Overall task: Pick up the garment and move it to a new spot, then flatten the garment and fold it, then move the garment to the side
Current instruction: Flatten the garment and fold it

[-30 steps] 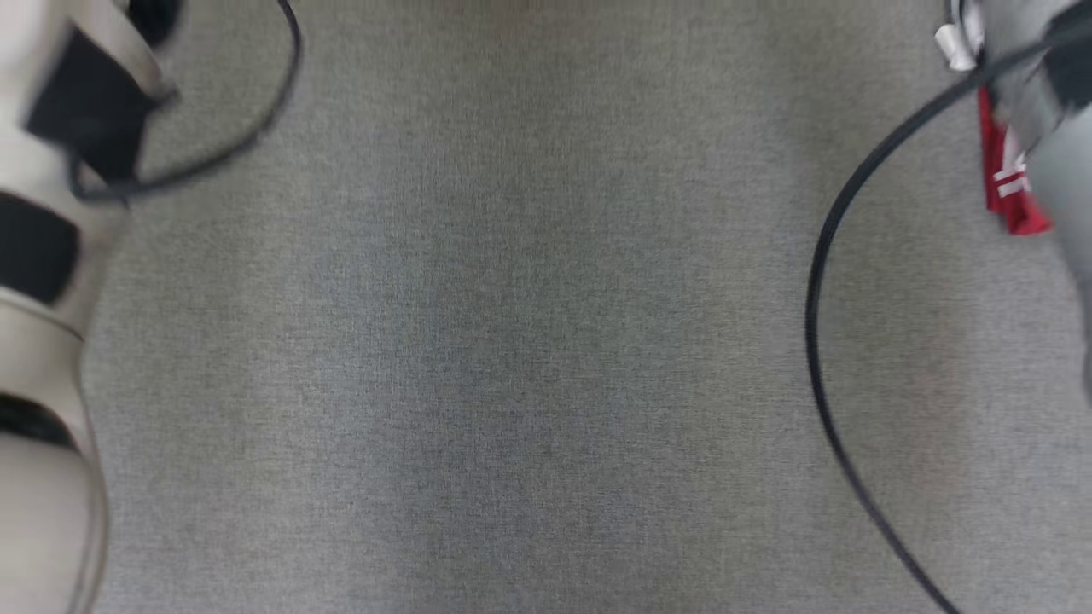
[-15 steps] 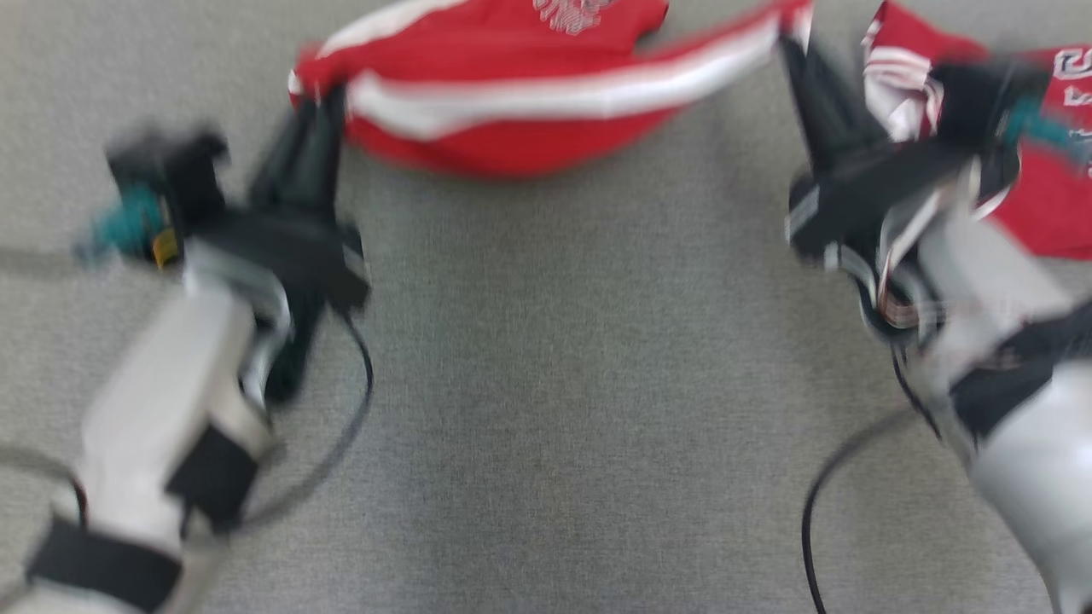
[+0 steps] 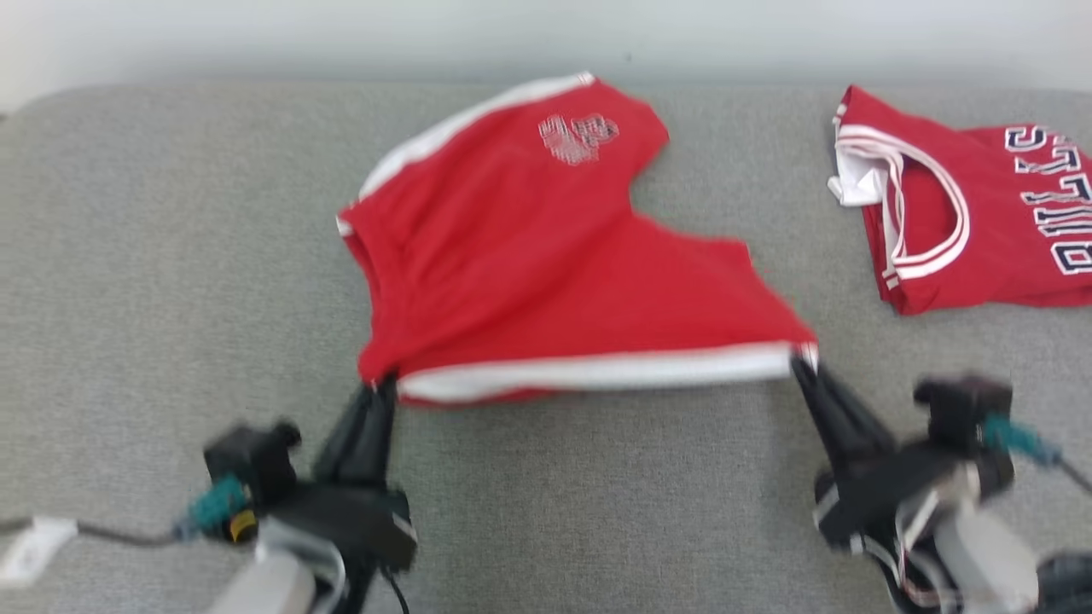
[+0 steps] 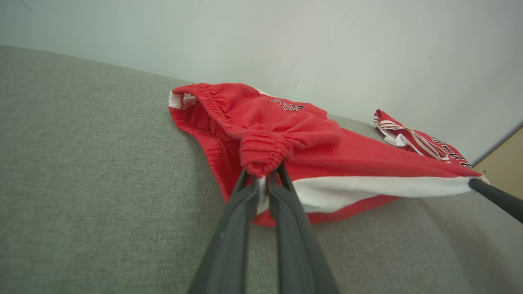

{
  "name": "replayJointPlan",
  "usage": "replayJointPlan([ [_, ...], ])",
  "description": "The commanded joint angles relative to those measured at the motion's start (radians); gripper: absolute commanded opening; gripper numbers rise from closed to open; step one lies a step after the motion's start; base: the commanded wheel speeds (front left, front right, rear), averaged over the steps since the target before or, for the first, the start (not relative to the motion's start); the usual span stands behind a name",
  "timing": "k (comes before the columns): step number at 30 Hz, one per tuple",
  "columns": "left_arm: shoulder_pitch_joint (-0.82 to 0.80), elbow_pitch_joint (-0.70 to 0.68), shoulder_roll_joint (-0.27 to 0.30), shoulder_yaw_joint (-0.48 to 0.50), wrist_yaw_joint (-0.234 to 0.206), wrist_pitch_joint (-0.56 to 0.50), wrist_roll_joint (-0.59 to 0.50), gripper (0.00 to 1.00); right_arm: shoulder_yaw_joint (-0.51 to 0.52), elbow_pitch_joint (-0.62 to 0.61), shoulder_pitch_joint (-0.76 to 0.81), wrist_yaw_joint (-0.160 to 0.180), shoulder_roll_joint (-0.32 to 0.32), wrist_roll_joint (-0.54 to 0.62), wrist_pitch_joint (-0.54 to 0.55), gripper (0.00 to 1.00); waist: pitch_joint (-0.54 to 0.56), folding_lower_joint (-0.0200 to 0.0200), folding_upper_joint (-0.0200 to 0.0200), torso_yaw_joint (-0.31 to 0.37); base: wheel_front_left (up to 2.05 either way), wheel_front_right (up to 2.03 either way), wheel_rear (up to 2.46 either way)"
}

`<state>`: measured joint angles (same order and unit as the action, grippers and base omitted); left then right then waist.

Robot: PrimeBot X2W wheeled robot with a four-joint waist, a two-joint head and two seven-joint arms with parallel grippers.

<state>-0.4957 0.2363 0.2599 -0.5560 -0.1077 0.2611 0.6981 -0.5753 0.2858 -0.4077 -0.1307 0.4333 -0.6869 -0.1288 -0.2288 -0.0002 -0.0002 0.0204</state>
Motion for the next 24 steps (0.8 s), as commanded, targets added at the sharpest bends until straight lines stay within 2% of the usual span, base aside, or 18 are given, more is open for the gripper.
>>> replayJointPlan([
  [1,0.059,-0.012,-0.007,0.019,-0.006,0.005,-0.001,0.0,0.035,-0.033,0.069,0.0,-0.006,0.026,0.022,0.0,0.03,0.0002,0.0002,-0.011,0.0,0.0,0.0],
  [6,0.185,-0.036,-0.019,0.053,-0.019,0.005,-0.052,0.0,0.129,-0.143,0.254,0.0,-0.041,0.082,0.097,0.0,0.077,0.0002,0.0002,-0.016,0.0,0.0,0.0],
  [15,0.35,-0.054,0.008,0.082,-0.047,0.005,-0.154,0.0,0.24,-0.339,0.573,0.0,-0.136,0.174,0.245,0.0,0.138,0.0002,0.0002,-0.041,0.0,0.0,0.0],
  [24,0.413,-0.066,0.022,0.114,-0.053,0.005,-0.182,0.0,0.283,-0.47,0.722,0.001,-0.19,0.203,0.348,0.0,0.141,0.0002,0.0002,-0.059,0.0,0.0,0.0],
])
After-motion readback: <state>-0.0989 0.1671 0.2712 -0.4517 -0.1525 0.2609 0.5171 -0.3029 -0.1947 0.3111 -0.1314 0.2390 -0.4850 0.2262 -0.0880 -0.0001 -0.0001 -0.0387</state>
